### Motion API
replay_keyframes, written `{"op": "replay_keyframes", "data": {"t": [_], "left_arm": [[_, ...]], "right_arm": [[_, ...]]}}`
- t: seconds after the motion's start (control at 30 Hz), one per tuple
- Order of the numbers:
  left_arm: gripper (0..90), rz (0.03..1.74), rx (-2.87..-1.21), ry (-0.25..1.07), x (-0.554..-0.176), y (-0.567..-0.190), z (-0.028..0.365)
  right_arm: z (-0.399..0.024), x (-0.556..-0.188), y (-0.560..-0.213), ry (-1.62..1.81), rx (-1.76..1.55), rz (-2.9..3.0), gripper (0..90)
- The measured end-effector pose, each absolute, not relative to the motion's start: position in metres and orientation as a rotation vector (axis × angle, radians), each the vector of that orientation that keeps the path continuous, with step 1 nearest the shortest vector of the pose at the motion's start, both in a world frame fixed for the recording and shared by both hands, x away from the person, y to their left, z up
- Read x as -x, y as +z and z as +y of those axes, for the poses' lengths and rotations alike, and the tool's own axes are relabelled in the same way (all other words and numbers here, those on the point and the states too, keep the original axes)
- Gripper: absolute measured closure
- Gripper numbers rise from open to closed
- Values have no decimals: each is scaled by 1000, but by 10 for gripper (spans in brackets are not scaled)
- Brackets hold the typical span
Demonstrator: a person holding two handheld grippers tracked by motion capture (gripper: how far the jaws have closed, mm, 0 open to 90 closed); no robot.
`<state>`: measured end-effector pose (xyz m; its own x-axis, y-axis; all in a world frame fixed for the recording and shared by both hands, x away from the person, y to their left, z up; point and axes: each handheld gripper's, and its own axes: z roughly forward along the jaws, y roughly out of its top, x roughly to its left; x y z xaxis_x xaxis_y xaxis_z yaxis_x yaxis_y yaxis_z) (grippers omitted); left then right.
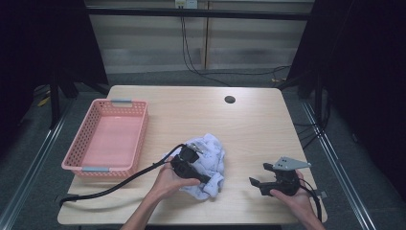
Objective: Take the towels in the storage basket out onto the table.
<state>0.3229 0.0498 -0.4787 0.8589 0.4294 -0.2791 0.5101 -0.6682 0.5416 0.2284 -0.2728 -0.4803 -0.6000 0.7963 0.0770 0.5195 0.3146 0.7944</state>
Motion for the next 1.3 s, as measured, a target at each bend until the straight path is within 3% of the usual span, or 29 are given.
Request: {"op": "replay_keyframes", "data": {"t": [0.23,0.6,0.9,1.1,1.17,1.27,1.3], "left_arm": [[156,693,-2365,-182,-318,-464,57],[205,692,-2301,-129,-310,-441,91],[235,703,-2214,-90,-285,-436,120],[346,726,-2152,-47,-271,-439,149],[343,760,-2120,-37,-271,-450,152],[452,757,-2210,-74,-277,-477,142],[555,757,-2210,-74,-277,-477,142]], "right_arm": [[-259,-232,-476,1205,-1163,2264,172],[-226,-243,-456,1270,-1065,2274,158],[-188,-276,-455,1296,-1001,2341,247],[-165,-292,-468,1290,-978,2390,310],[-160,-294,-475,1246,-975,2406,353],[-159,-296,-483,1217,-981,2415,538],[-159,-296,-483,1217,-981,2415,538]]}}
